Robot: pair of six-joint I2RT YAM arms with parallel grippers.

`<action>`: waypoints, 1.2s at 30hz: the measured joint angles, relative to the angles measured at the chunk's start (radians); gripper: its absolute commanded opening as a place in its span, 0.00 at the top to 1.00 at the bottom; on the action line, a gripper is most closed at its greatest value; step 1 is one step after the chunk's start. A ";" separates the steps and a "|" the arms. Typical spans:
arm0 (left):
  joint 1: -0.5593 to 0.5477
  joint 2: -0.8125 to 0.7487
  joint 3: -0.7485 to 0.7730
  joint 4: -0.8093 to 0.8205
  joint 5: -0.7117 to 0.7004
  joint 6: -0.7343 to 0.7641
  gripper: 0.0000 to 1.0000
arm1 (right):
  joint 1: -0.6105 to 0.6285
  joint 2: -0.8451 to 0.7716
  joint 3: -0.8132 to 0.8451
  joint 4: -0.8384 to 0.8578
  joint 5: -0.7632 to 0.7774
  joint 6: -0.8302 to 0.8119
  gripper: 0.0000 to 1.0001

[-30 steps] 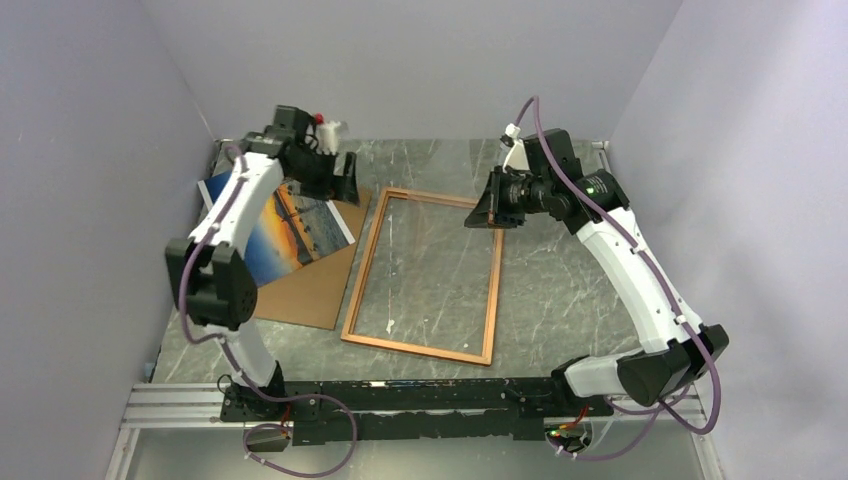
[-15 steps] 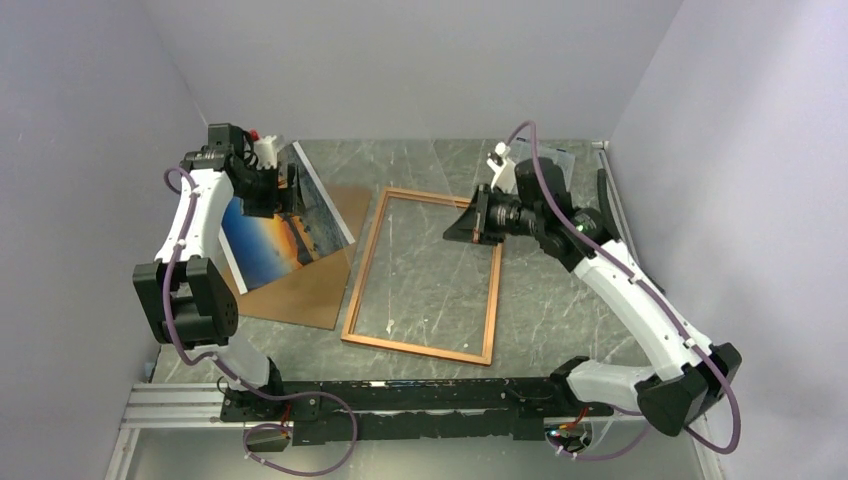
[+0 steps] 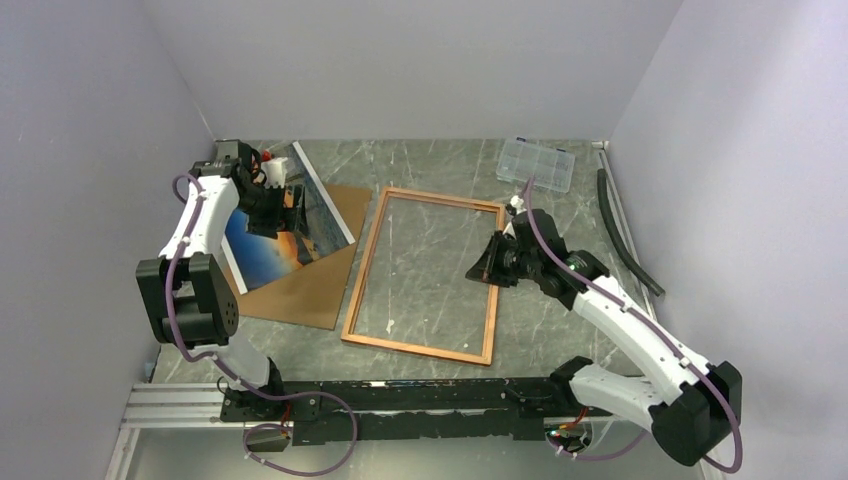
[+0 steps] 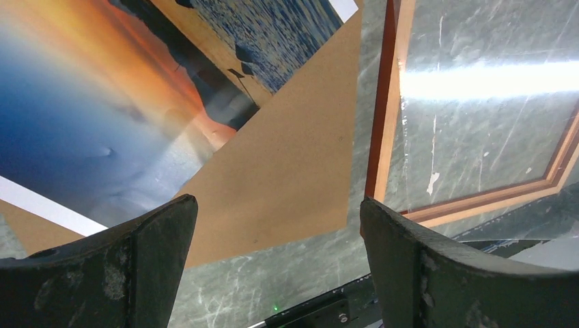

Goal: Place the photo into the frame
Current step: Place the photo frame item in the photo frame.

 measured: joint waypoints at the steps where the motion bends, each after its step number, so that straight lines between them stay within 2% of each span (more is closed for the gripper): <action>1: 0.000 0.000 0.000 0.001 0.000 0.007 0.05 | 0.000 -0.019 -0.021 0.002 0.012 0.005 1.00; 10: 0.000 0.000 -0.068 0.038 0.009 0.061 0.05 | 0.000 -0.105 -0.186 0.002 0.094 0.075 1.00; 18: -0.008 0.001 -0.150 0.082 0.023 0.132 0.05 | 0.000 -0.150 -0.289 0.085 0.134 0.156 1.00; 21: -0.040 0.001 -0.169 0.108 0.025 0.153 0.05 | 0.000 -0.153 -0.330 0.120 0.142 0.188 1.00; 24: -0.119 0.002 -0.200 0.140 0.007 0.171 0.07 | 0.000 -0.151 -0.352 0.141 0.145 0.213 1.00; 31: -0.299 0.063 -0.239 0.191 -0.045 0.192 0.22 | 0.000 -0.164 -0.384 0.200 0.153 0.239 1.00; 36: -0.328 0.119 -0.244 0.203 -0.050 0.197 0.45 | 0.000 -0.188 -0.412 0.229 0.153 0.234 1.00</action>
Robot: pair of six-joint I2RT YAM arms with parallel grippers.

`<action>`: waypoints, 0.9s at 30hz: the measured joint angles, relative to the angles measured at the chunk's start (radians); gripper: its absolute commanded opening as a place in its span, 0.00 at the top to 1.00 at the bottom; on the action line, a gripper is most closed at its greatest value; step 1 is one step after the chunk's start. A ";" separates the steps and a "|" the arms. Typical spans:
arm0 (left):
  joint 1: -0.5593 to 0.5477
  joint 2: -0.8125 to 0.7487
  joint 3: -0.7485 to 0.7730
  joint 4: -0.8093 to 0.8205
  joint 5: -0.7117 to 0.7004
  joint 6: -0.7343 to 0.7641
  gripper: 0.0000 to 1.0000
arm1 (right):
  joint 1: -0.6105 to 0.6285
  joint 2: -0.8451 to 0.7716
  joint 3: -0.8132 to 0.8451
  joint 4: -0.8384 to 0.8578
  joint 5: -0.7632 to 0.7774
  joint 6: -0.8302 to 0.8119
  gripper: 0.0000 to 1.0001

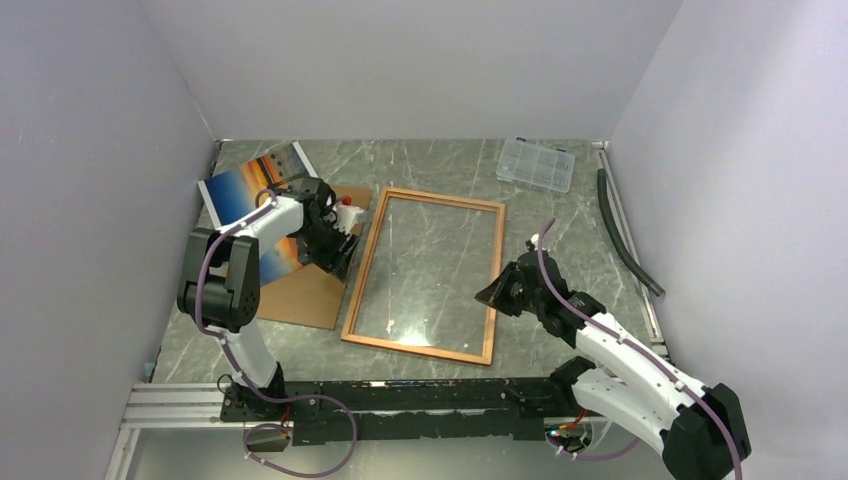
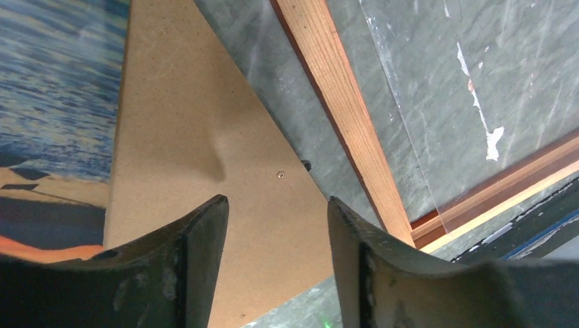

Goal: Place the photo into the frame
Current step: Place the photo frame item in the photo frame.

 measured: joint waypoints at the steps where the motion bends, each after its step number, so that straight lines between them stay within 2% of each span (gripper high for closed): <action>1: -0.001 0.006 0.000 0.000 0.003 -0.002 0.49 | 0.000 -0.012 -0.006 0.006 0.000 -0.003 1.00; 13: -0.035 0.035 0.000 0.000 0.084 0.002 0.61 | 0.000 -0.087 -0.016 0.051 -0.008 -0.061 1.00; 15: -0.046 0.042 0.000 0.000 0.098 0.001 0.65 | 0.000 -0.087 -0.016 0.056 -0.012 -0.070 1.00; 18: -0.055 0.060 0.000 0.000 0.111 -0.001 0.78 | 0.000 -0.087 -0.007 0.051 -0.016 -0.086 1.00; 22: -0.058 0.081 0.003 -0.009 0.138 0.002 0.87 | 0.000 -0.089 0.053 0.033 -0.044 -0.104 1.00; 27: -0.057 0.095 0.003 -0.012 0.165 0.004 0.89 | 0.000 -0.089 0.180 0.019 -0.094 -0.105 1.00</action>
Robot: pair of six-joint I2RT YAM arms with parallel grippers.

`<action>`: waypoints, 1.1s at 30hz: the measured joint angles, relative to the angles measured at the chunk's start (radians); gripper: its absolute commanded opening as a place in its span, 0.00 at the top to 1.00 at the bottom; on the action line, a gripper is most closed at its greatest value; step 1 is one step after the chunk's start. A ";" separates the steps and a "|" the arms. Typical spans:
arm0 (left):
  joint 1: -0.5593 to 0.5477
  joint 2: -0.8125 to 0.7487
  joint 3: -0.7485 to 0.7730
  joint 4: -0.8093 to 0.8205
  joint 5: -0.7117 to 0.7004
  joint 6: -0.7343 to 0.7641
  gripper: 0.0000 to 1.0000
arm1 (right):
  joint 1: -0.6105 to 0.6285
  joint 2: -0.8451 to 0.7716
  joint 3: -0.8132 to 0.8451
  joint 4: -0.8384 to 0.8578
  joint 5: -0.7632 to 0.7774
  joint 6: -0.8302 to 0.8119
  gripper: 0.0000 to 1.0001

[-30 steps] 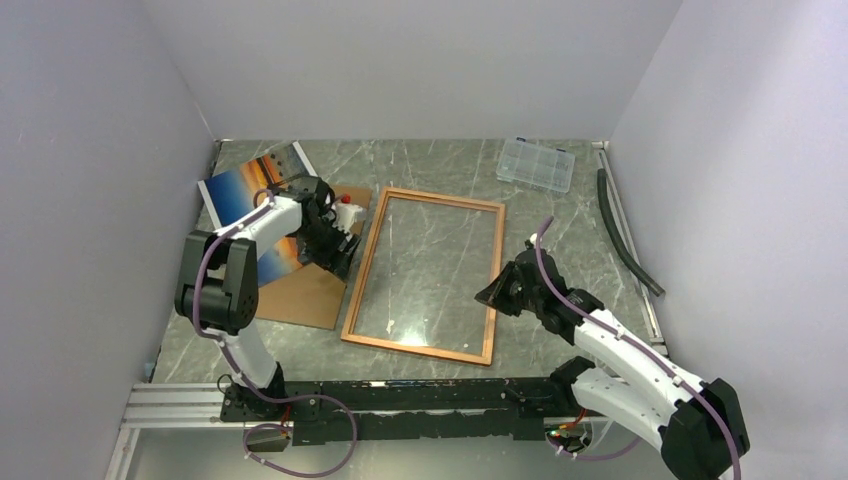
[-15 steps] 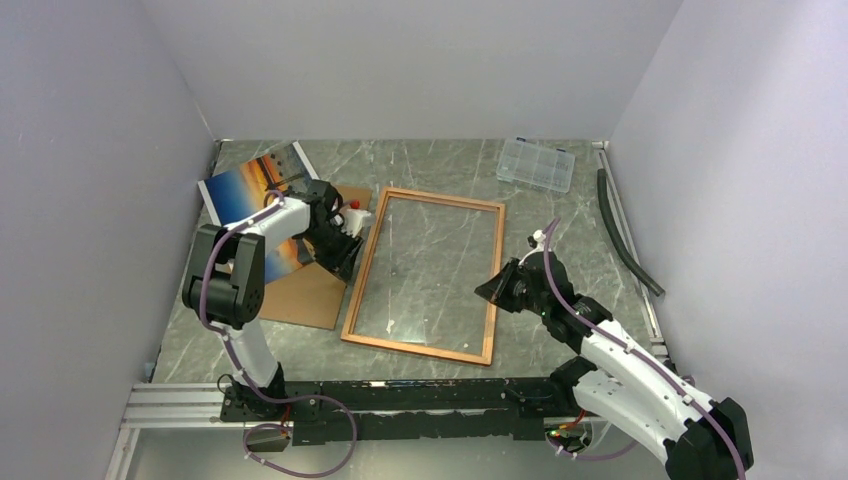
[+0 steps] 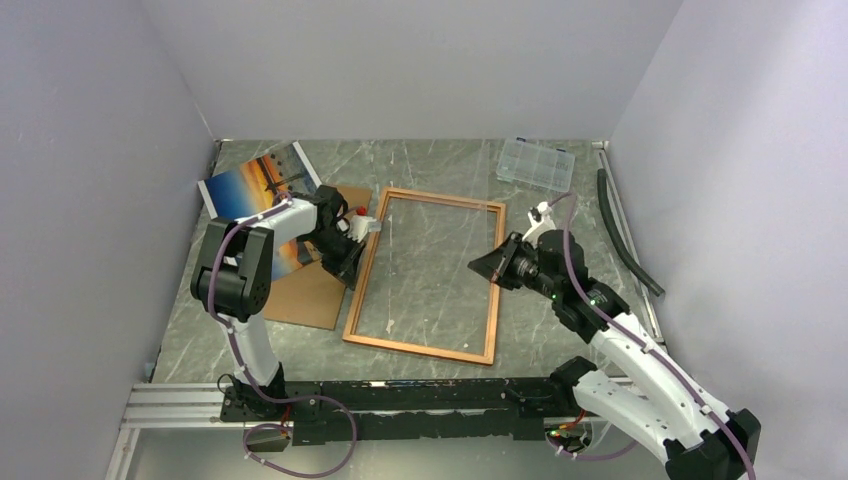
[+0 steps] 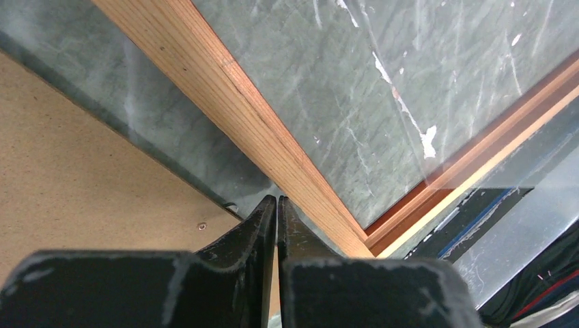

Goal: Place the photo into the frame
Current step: Place the photo frame item in the photo frame.

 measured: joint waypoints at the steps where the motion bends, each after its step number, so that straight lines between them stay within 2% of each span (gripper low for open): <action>1: 0.000 0.001 0.000 0.000 0.004 0.000 0.90 | 0.000 0.000 0.020 0.000 -0.008 0.000 1.00; 11: 0.019 0.000 0.000 -0.018 0.076 -0.001 0.91 | 0.025 0.033 0.121 0.011 -0.082 0.027 1.00; 13: 0.043 -0.006 0.001 -0.029 0.099 -0.004 0.88 | 0.040 0.036 0.135 0.011 -0.087 0.030 1.00; 15: 0.084 -0.022 0.010 -0.041 0.120 -0.010 0.81 | 0.059 0.036 0.155 0.014 -0.090 0.029 1.00; 21: 0.253 -0.130 0.091 -0.057 0.204 -0.032 0.66 | 0.082 0.015 0.175 0.046 -0.090 0.018 1.00; 27: 0.284 -0.202 0.118 -0.082 0.236 -0.030 0.52 | 0.082 -0.021 0.044 0.118 -0.041 0.025 1.00; 33: 0.280 -0.210 0.080 -0.097 0.237 -0.021 0.51 | 0.083 0.036 -0.108 0.171 0.031 0.062 1.00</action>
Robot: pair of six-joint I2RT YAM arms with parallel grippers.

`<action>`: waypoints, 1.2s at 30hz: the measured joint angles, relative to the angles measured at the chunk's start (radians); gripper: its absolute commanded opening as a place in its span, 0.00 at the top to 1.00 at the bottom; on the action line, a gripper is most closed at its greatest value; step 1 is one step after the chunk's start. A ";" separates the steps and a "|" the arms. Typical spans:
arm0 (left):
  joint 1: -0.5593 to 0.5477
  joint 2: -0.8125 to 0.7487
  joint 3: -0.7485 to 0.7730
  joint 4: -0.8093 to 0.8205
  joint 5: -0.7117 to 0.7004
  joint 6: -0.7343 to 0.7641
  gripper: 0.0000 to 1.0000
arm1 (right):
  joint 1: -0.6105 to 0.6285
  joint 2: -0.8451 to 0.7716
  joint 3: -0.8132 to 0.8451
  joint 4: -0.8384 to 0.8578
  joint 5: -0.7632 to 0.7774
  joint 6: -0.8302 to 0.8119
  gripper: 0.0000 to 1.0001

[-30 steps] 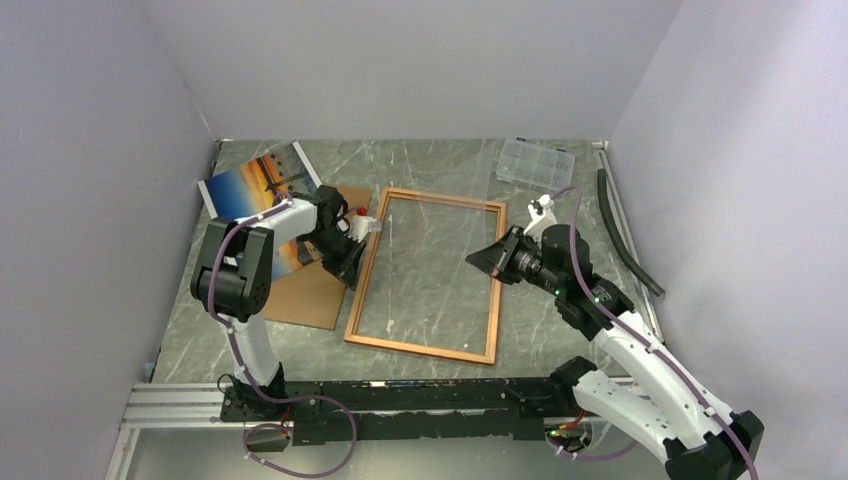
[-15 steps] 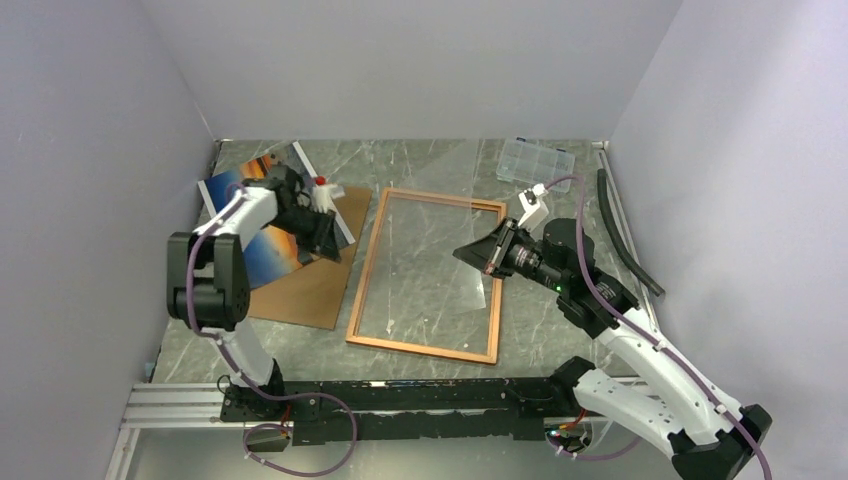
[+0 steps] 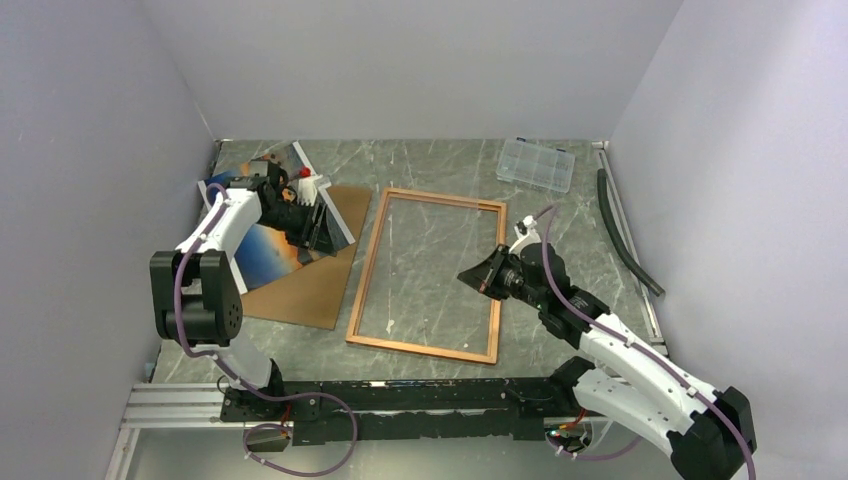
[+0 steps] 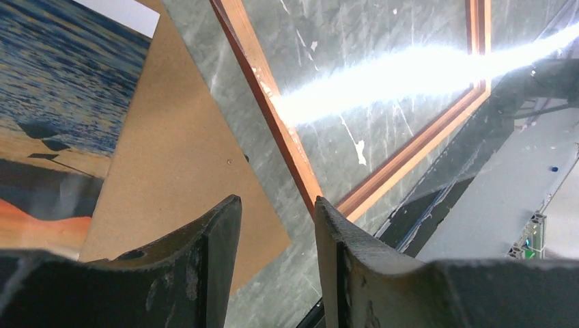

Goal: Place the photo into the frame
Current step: Place the photo frame item in the photo frame.

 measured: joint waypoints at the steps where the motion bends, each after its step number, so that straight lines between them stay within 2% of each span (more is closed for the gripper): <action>1: 0.000 0.000 -0.004 -0.001 -0.001 0.000 0.51 | 0.000 0.004 -0.008 0.000 0.010 0.006 1.00; 15: 0.000 0.022 -0.041 0.011 -0.031 0.014 0.53 | 0.000 -0.040 -0.092 0.010 0.152 0.086 1.00; 24: -0.015 0.028 -0.045 0.013 -0.053 0.022 0.56 | -0.004 -0.013 -0.146 0.026 0.163 0.155 1.00; 29: -0.055 0.033 -0.076 0.038 -0.068 0.022 0.59 | -0.009 -0.017 -0.153 0.031 0.159 0.179 1.00; 36: -0.146 0.080 -0.142 0.091 -0.084 0.018 0.68 | -0.035 -0.044 -0.213 0.079 0.137 0.226 1.00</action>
